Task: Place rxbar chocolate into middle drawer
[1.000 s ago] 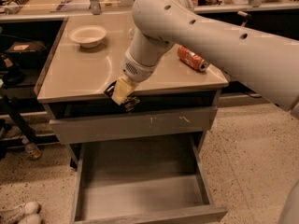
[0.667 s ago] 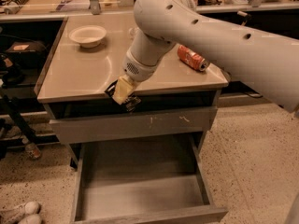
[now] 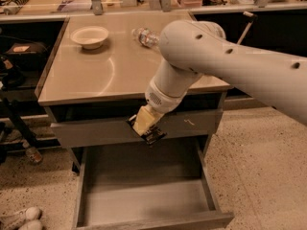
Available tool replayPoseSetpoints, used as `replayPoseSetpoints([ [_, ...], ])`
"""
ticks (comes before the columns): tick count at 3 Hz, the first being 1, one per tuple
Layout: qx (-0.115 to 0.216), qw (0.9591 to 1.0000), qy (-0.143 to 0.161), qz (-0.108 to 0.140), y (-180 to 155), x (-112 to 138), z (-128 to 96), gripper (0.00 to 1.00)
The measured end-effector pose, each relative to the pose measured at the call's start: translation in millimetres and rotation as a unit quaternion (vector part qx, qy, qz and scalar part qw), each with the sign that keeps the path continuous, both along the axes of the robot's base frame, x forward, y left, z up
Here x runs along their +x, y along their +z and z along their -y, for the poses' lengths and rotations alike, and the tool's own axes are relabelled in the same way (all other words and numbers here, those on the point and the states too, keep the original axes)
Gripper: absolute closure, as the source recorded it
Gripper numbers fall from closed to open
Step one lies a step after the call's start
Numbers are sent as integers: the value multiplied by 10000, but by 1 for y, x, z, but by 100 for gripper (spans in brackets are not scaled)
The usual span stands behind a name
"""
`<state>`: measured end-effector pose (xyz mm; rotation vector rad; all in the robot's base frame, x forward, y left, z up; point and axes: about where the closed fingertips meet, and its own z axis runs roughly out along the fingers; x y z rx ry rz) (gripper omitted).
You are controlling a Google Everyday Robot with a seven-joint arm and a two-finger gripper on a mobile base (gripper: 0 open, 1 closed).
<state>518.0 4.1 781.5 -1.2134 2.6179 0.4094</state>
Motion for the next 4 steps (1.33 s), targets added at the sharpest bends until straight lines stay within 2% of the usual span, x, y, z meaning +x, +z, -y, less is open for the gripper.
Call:
replayPoseSetpoints([
  [1,15,9977,-100,-673,-36,-35,10,100],
  [2,17,9974,-101,-714,-38,-38,10,100],
  [3,67,9958,-122,-907,-59,-43,3,100],
  [4,103,9907,-639,-1193,-110,-56,-1,100],
])
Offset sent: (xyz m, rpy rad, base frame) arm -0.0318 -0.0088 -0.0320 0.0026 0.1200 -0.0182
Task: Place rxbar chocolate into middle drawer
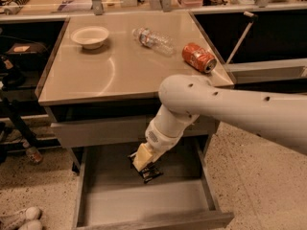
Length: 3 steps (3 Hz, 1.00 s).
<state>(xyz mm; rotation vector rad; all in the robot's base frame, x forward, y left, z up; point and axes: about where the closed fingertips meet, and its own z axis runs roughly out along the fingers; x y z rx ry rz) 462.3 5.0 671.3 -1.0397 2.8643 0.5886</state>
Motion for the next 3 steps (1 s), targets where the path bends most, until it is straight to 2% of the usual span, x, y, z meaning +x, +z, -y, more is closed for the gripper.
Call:
replayPoseSetpoints([
  [1,46,9967,-799,-131,-49,6,-11,100],
  [2,145,9944,-1047,-68,-49,14,-16,100],
  [3,146,9944,-1048,-68,-49,14,-16,100],
])
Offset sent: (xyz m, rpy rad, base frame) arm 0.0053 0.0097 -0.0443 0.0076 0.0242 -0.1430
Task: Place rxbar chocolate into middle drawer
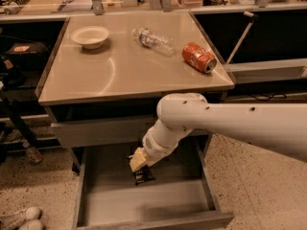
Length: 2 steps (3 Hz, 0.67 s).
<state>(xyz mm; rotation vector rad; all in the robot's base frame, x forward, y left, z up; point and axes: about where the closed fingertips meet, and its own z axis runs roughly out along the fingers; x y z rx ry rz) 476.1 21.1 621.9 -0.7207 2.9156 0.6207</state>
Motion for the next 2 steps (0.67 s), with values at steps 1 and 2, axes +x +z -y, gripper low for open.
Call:
replayPoseSetpoints([
  [1,163,9994,-254,-168,-30,-2,-11,100],
  [2,335,9950,-880,-317,-74,6,-17,100],
])
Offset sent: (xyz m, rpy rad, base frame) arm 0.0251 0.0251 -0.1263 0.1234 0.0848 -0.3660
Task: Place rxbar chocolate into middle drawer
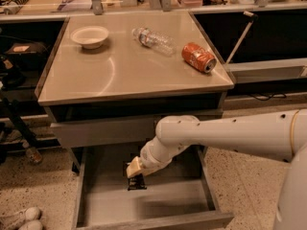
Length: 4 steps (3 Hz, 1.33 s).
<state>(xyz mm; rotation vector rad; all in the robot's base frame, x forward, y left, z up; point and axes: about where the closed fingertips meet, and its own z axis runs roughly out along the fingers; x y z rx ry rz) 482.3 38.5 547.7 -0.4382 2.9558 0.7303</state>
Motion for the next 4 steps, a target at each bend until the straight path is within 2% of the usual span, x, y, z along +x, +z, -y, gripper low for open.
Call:
replayPoseSetpoints([
  [1,14,9986,-515,-115,-33,7,-2,100],
  [2,-31,9963,-792,-345,-62,7,-6,100],
  [3,-36,9960,-807,-377,-65,6,-6,100],
  [4,-78,9936,-956,-588,-96,4,-10,100],
])
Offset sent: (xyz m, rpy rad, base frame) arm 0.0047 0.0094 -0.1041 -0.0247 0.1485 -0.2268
